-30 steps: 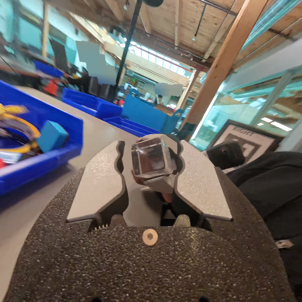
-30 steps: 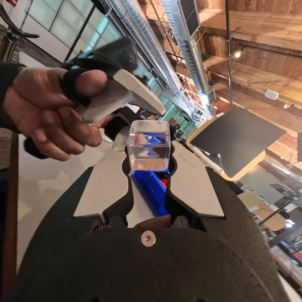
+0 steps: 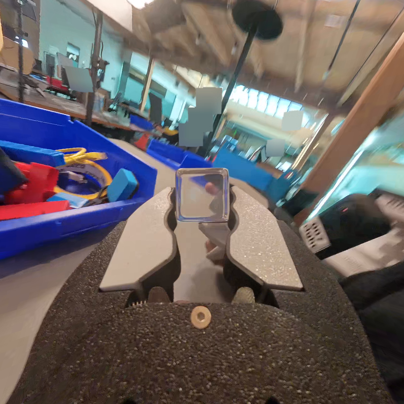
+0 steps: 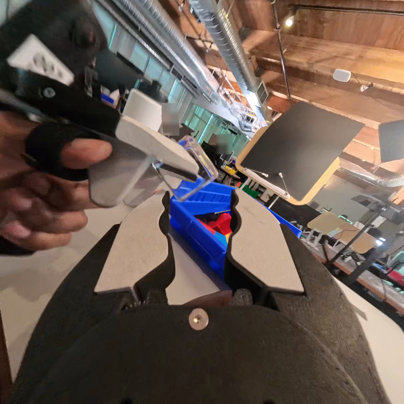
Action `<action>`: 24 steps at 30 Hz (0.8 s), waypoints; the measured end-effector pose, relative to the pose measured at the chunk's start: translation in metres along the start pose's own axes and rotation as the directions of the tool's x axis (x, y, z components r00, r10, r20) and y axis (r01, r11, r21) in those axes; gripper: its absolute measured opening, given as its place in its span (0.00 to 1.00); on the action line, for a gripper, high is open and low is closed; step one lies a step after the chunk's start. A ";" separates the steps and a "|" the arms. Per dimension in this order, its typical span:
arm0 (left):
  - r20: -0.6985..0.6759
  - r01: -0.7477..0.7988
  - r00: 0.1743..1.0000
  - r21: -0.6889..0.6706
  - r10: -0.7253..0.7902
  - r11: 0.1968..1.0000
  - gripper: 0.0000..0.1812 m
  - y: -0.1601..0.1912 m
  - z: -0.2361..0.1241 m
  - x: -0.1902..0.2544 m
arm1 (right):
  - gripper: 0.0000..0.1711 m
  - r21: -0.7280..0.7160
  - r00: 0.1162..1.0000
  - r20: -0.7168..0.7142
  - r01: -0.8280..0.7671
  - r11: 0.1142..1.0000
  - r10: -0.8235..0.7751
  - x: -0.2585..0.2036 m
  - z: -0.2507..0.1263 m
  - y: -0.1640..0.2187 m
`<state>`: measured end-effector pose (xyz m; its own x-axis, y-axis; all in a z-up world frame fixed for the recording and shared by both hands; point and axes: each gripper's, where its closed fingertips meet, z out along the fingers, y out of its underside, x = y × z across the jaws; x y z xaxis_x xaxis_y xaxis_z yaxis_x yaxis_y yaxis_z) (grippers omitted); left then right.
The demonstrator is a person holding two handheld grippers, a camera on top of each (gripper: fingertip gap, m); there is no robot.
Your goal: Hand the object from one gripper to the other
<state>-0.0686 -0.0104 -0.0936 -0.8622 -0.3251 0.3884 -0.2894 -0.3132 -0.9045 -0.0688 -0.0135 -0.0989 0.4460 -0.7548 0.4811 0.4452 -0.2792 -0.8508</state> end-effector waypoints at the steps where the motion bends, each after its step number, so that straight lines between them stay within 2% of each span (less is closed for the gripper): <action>1: -0.050 0.110 0.993 0.070 -0.106 0.992 0.25 -0.007 -0.001 0.001 | 0.29 0.020 1.000 0.009 -0.028 0.999 0.028 0.001 -0.002 -0.003; 2: -0.107 0.219 0.973 0.119 -0.206 0.969 0.25 -0.011 -0.001 0.002 | 0.29 0.031 0.998 0.027 -0.050 0.998 0.049 0.000 -0.003 -0.004; 4: -0.215 0.401 0.904 0.126 -0.370 0.907 0.25 -0.011 0.000 0.004 | 0.28 0.022 0.997 0.059 -0.059 0.998 0.058 -0.004 -0.002 -0.002; 7: -0.277 0.507 0.836 0.058 -0.474 0.860 0.25 0.000 0.006 0.008 | 0.30 -0.002 0.994 0.106 -0.017 1.000 0.017 -0.015 0.000 0.002; 9: -0.272 0.500 0.837 0.030 -0.474 0.866 0.25 0.006 0.009 0.012 | 0.36 -0.012 0.994 0.104 0.033 0.999 -0.032 -0.018 0.001 0.004; 13: -0.244 0.438 0.863 -0.075 -0.442 0.896 0.25 0.020 0.013 0.021 | 0.42 -0.014 0.992 0.104 0.078 0.997 -0.076 -0.021 0.002 0.004; 19: -0.247 0.356 0.892 -0.135 -0.379 0.925 0.25 0.024 0.013 0.028 | 0.27 0.019 0.997 0.051 0.058 0.998 -0.059 -0.009 -0.002 -0.001; 22: -0.236 0.304 0.913 -0.154 -0.333 0.940 0.26 0.023 0.011 0.025 | 0.26 0.017 0.995 0.027 0.098 0.995 -0.098 -0.008 -0.002 -0.002; 24: -0.207 0.258 0.937 -0.134 -0.282 0.957 0.30 0.016 0.007 0.019 | 0.26 0.014 0.992 0.004 0.123 0.992 -0.123 -0.006 -0.002 -0.002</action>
<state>-0.0871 -0.0279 -0.0997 -0.8123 -0.0313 0.5824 -0.5552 -0.2643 -0.7886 -0.0738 -0.0099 -0.1009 0.3912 -0.7121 0.5830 0.5076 -0.3614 -0.7821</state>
